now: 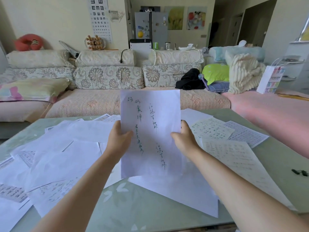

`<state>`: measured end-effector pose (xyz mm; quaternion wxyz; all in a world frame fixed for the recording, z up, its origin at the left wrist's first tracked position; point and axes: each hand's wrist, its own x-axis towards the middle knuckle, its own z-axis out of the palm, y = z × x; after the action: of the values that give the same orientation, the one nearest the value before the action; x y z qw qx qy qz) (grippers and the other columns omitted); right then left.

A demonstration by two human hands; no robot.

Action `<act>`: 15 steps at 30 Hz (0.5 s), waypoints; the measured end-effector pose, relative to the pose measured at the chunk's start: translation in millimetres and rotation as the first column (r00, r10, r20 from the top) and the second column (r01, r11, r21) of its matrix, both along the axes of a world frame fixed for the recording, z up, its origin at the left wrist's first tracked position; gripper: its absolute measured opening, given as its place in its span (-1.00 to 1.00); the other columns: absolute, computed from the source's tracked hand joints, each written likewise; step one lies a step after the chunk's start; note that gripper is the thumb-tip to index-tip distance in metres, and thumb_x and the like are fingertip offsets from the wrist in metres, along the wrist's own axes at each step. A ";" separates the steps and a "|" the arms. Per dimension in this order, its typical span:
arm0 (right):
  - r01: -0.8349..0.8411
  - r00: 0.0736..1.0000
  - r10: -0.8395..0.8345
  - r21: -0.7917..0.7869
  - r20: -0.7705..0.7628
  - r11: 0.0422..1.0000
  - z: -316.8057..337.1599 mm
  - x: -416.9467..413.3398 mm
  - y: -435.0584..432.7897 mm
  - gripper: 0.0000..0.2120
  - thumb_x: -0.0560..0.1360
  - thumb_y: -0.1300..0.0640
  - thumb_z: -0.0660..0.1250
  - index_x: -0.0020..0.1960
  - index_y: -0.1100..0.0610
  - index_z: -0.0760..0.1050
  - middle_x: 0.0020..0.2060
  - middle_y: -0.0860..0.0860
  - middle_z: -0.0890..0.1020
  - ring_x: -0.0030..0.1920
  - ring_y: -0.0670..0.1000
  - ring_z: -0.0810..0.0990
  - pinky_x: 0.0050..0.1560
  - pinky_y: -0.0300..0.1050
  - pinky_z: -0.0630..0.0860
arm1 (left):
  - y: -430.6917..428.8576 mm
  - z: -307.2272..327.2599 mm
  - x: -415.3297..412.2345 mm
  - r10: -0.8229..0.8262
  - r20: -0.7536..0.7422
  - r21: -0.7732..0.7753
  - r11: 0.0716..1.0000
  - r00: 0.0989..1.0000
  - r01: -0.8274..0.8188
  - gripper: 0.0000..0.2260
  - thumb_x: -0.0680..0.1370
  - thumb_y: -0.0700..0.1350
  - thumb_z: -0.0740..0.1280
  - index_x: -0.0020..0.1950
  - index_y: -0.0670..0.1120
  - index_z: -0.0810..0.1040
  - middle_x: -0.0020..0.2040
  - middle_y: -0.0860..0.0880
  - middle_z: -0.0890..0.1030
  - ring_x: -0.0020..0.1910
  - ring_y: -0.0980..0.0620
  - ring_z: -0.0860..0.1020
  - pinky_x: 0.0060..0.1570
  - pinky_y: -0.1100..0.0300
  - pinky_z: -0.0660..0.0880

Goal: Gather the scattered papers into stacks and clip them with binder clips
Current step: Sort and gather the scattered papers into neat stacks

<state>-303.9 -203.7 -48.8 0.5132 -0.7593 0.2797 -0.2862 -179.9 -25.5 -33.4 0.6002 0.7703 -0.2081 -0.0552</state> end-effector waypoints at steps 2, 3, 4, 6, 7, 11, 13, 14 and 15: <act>0.022 1.000 -0.022 0.024 0.001 0.999 2.9 -13.7 -21.1 -0.70 0.47 0.27 0.25 0.17 0.05 0.41 -0.11 -0.03 0.60 -0.18 0.03 0.59 -0.26 -0.13 0.44 | -15.3 5.4 -9.4 -0.005 -0.029 -0.039 0.999 1.000 0.004 -0.85 0.46 -0.21 0.28 -0.01 -0.04 0.52 -0.11 -0.05 0.64 -0.22 -0.02 0.58 -0.24 0.11 0.52; 0.040 0.999 -0.039 0.047 -0.014 0.998 2.3 -21.6 -31.5 -0.67 0.46 0.26 0.27 0.20 0.05 0.40 -0.08 -0.02 0.62 -0.12 0.06 0.62 -0.21 -0.11 0.46 | -24.9 5.8 -15.4 -0.026 -0.045 -0.048 0.999 0.999 0.024 -0.87 0.47 -0.19 0.29 -0.01 -0.02 0.53 -0.11 -0.04 0.65 -0.23 -0.01 0.60 -0.25 0.13 0.53; 0.059 0.998 -0.057 0.067 -0.031 0.996 0.4 -30.4 -41.7 -0.65 0.46 0.25 0.28 0.22 0.06 0.40 -0.06 -0.01 0.62 -0.10 0.06 0.62 -0.19 -0.11 0.47 | -35.9 5.4 -23.1 -0.058 -0.060 -0.037 0.998 0.997 0.055 -0.87 0.49 -0.18 0.29 0.00 -0.01 0.52 -0.09 -0.04 0.65 -0.21 0.00 0.61 -0.25 0.14 0.54; 0.106 0.990 -0.098 0.082 -0.101 0.991 -6.2 -50.3 -61.7 -0.68 0.47 0.25 0.29 0.21 0.08 0.39 -0.06 0.00 0.59 -0.14 0.04 0.56 -0.20 -0.12 0.42 | -63.1 -2.7 -36.9 -0.115 -0.102 0.038 0.992 0.988 0.120 -0.85 0.51 -0.17 0.26 0.08 -0.05 0.50 -0.05 -0.06 0.62 -0.16 -0.02 0.60 -0.25 0.15 0.52; 0.130 0.984 -0.118 0.082 -0.135 0.988 -10.0 -60.8 -71.9 -0.69 0.47 0.23 0.31 0.19 0.09 0.38 -0.06 0.02 0.58 -0.14 0.03 0.54 -0.20 -0.12 0.40 | -78.3 -8.5 -43.4 -0.131 -0.136 0.071 0.987 0.982 0.141 -0.83 0.52 -0.16 0.25 0.11 -0.07 0.48 -0.04 -0.08 0.61 -0.14 -0.05 0.59 -0.25 0.16 0.51; 0.247 0.940 -0.226 0.050 -0.256 0.968 -22.2 -108.2 -117.2 -0.62 0.47 0.12 0.34 0.23 0.05 0.31 -0.06 -0.03 0.52 -0.14 -0.01 0.52 -0.26 -0.14 0.39 | -141.5 -27.9 -71.1 -0.237 -0.262 0.171 0.943 0.936 0.287 -0.80 0.50 -0.17 0.22 0.10 -0.15 0.48 -0.02 -0.10 0.60 -0.11 -0.10 0.58 -0.13 0.13 0.51; 0.308 0.904 -0.290 0.006 -0.314 0.951 -28.5 -133.2 -139.2 -0.59 0.47 0.11 0.31 0.28 0.06 0.27 -0.08 -0.03 0.49 -0.14 0.01 0.52 -0.29 -0.14 0.38 | -171.5 -36.6 -88.2 -0.296 -0.318 0.221 0.901 0.901 0.374 -0.74 0.48 -0.18 0.21 0.14 -0.16 0.50 0.04 -0.13 0.62 -0.02 -0.12 0.61 -0.09 0.09 0.57; 0.333 0.883 -0.318 -0.016 -0.344 0.943 -32.9 -144.7 -148.8 -0.56 0.47 0.11 0.30 0.31 0.07 0.26 -0.07 -0.01 0.50 -0.15 0.03 0.53 -0.30 -0.14 0.38 | -184.6 -41.0 -97.3 -0.320 -0.335 0.254 0.875 0.886 0.412 -0.73 0.47 -0.19 0.20 0.15 -0.17 0.51 0.04 -0.15 0.63 0.00 -0.13 0.62 -0.05 0.04 0.60; 0.356 0.859 -0.342 -0.036 -0.380 0.934 -37.8 -154.6 -156.5 -0.53 0.46 0.11 0.28 0.34 0.07 0.25 -0.05 0.01 0.51 -0.15 0.06 0.54 -0.31 -0.14 0.39 | -196.4 -46.5 -105.8 -0.338 -0.340 0.292 0.849 0.877 0.441 -0.72 0.46 -0.20 0.19 0.12 -0.18 0.53 0.02 -0.15 0.64 -0.01 -0.13 0.63 -0.03 0.00 0.62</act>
<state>-458.5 -360.3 -86.6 0.4022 -0.7278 0.5116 -0.2165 -285.7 -221.9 -79.9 0.4474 0.7926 -0.2620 -0.3208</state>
